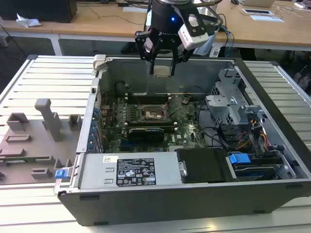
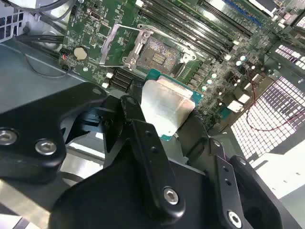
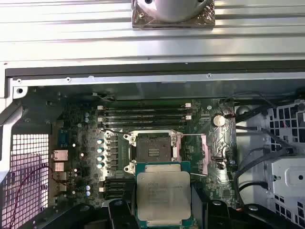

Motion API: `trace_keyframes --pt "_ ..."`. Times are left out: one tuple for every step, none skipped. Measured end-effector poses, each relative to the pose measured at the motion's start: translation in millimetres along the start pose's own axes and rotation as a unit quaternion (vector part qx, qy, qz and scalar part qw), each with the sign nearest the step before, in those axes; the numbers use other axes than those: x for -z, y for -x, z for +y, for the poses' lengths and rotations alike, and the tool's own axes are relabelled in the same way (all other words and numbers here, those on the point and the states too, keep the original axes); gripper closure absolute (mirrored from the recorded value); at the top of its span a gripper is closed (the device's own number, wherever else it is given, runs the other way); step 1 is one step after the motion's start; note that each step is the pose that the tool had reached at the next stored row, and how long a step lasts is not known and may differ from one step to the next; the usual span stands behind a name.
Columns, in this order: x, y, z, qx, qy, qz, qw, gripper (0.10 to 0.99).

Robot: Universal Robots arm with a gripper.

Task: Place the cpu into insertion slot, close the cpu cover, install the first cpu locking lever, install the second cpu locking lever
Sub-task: 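Place the cpu into insertion slot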

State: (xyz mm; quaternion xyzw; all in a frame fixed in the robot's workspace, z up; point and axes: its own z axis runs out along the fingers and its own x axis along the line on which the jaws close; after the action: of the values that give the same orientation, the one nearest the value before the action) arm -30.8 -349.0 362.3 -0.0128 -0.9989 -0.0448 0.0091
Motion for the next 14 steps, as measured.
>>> trace_keyframes --pt "-1.2 0.0 -0.1 0.000 -0.0001 0.0000 1.0000 0.541" --pt "-3.0 0.1 -0.3 0.000 -0.0002 0.0000 1.0000 0.541" --pt "-5.2 0.1 -0.5 0.000 -0.0001 0.0000 1.0000 0.541" --pt "-6.6 0.1 -0.6 0.000 -0.0003 0.0000 1.0000 0.541" --pt "-8.7 0.1 -0.8 0.000 -0.0002 0.0004 1.0000 0.541" --pt "-9.9 0.1 -0.9 0.000 -0.0003 0.0005 1.0000 0.541" --pt "-10.6 0.2 -0.9 0.000 -0.0003 0.0005 1.0000 0.541" --pt "-11.9 0.2 -1.1 0.000 -0.0003 0.0005 1.0000 0.541" --pt "-13.0 0.3 -1.2 0.000 -0.0003 0.0005 1.0000 0.541" --pt "-14.1 0.3 -1.3 0.000 -0.0002 0.0005 1.0000 0.541" --pt "-15.0 0.3 -1.4 0.000 -0.0002 0.0004 1.0000 0.541" --pt "-16.4 0.3 -1.5 0.000 -0.0003 0.0005 1.0000 0.541" --pt "-18.6 0.4 -1.7 0.000 -0.0002 0.0004 1.0000 0.541" --pt "-20.9 0.4 -1.9 0.000 -0.0003 0.0005 1.0000 0.541"
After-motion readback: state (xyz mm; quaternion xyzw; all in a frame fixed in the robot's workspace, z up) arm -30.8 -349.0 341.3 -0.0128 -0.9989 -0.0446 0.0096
